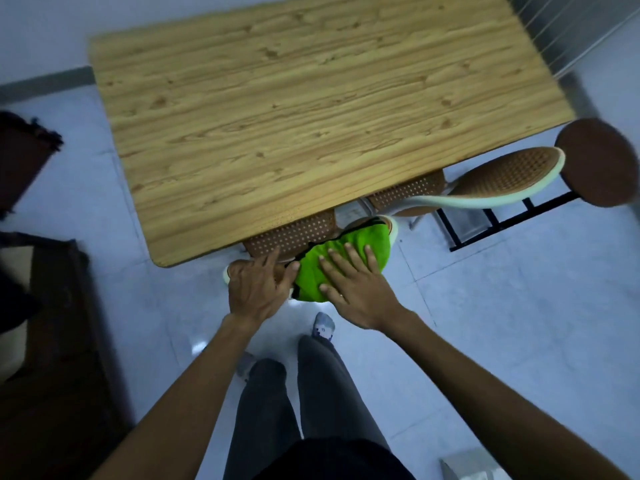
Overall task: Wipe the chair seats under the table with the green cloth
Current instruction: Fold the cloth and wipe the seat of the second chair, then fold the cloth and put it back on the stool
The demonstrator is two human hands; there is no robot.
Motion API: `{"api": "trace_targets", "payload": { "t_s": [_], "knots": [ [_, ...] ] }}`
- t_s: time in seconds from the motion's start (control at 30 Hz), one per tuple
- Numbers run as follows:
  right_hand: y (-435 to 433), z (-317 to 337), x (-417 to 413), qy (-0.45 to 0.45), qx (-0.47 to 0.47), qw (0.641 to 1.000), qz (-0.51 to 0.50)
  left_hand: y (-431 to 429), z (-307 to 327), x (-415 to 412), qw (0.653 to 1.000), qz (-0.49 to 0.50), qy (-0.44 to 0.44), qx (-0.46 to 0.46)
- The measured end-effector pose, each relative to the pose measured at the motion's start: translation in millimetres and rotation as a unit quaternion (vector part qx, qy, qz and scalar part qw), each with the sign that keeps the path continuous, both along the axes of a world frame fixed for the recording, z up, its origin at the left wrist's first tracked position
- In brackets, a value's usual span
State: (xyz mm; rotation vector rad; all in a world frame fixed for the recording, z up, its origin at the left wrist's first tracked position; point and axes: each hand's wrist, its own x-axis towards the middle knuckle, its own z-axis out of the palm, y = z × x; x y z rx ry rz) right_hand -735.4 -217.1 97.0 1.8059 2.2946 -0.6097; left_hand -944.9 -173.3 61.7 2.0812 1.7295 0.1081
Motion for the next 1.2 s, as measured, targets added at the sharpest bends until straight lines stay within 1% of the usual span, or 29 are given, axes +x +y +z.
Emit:
{"api": "trace_targets", "payload": {
  "t_s": [0.03, 0.07, 0.1, 0.13, 0.17, 0.2, 0.23, 0.27, 0.3, 0.33, 0.37, 0.43, 0.47, 0.57, 0.67, 0.77, 0.87, 1.03, 1.13, 1.2],
  "knots": [
    [-2.2, -0.3, 4.5, 0.052, 0.041, 0.996, -0.055, 1.9, 3.6, -1.2, 1.000, -0.029, 0.001, 0.000],
    [-2.7, -0.5, 9.9, 0.099, 0.089, 0.981, -0.143, 5.5, 8.2, -1.6, 0.998, -0.061, -0.005, -0.006],
    [-1.9, -1.4, 15.6, 0.131, 0.142, 0.949, -0.250, 10.7, 11.9, -0.7, 0.997, -0.065, -0.014, -0.030],
    [-0.7, -2.3, 21.9, 0.152, 0.174, 0.904, -0.360, 16.8, 12.1, 1.6, 0.993, -0.026, -0.035, -0.108],
    [0.3, -4.0, 27.0, 0.181, 0.167, 0.854, -0.459, 24.0, 9.9, 5.5, 0.975, 0.031, -0.056, -0.211],
    [2.1, -5.8, 30.4, 0.225, 0.128, 0.808, -0.529, 30.8, 9.5, 12.2, 0.946, 0.069, -0.078, -0.307],
    [4.1, -8.8, 33.2, 0.269, 0.070, 0.773, -0.570, 36.7, 10.8, 21.4, 0.911, 0.090, -0.122, -0.384],
    [5.8, -12.3, 34.6, 0.300, 0.017, 0.751, -0.588, 42.5, 9.9, 30.6, 0.877, 0.110, -0.178, -0.433],
    [7.6, -13.8, 33.8, 0.319, -0.021, 0.740, -0.592, 45.5, 7.4, 39.0, 0.849, 0.129, -0.227, -0.459],
    [8.7, -16.5, 34.5, 0.322, -0.037, 0.739, -0.591, 47.3, 6.0, 47.2, 0.835, 0.149, -0.262, -0.461],
    [7.8, -17.1, 34.5, 0.317, -0.034, 0.744, -0.587, 47.3, 4.8, 54.9, 0.836, 0.162, -0.276, -0.445],
    [6.3, -15.3, 37.5, 0.309, -0.017, 0.748, -0.587, 43.4, 5.0, 69.5, 0.870, 0.161, -0.270, -0.381],
    [5.6, -13.2, 39.0, 0.305, -0.017, 0.746, -0.591, 40.6, 5.9, 74.7, 0.878, 0.167, -0.277, -0.354],
    [2.5, -0.4, 55.1, 0.303, 0.021, 0.747, -0.592, 33.6, 29.4, 99.2, 0.874, 0.202, -0.333, -0.291],
    [-1.3, 17.8, 82.3, 0.333, 0.070, 0.728, -0.595, 32.4, 55.1, 136.5, 0.869, 0.206, -0.376, -0.247],
    [-8.8, 37.3, 126.9, 0.348, 0.126, 0.708, -0.601, 32.4, 77.6, 188.2, 0.860, 0.186, -0.413, -0.234],
    [-15.7, 60.4, 174.5, 0.338, 0.190, 0.690, -0.611, 33.8, 95.1, 244.8, 0.856, 0.161, -0.432, -0.234],
    [-26.6, 83.0, 260.5, 0.337, 0.252, 0.637, -0.645, 41.3, 111.1, 345.5, 0.858, 0.095, -0.442, -0.244],
    [-29.9, 89.2, 308.1, 0.330, 0.289, 0.605, -0.665, 48.4, 115.4, 402.1, 0.860, 0.039, -0.447, -0.245],
    [-31.0, 92.0, 341.8, 0.325, 0.312, 0.587, -0.673, 56.2, 114.6, 443.7, 0.855, 0.002, -0.446, -0.264]
  ]
}}
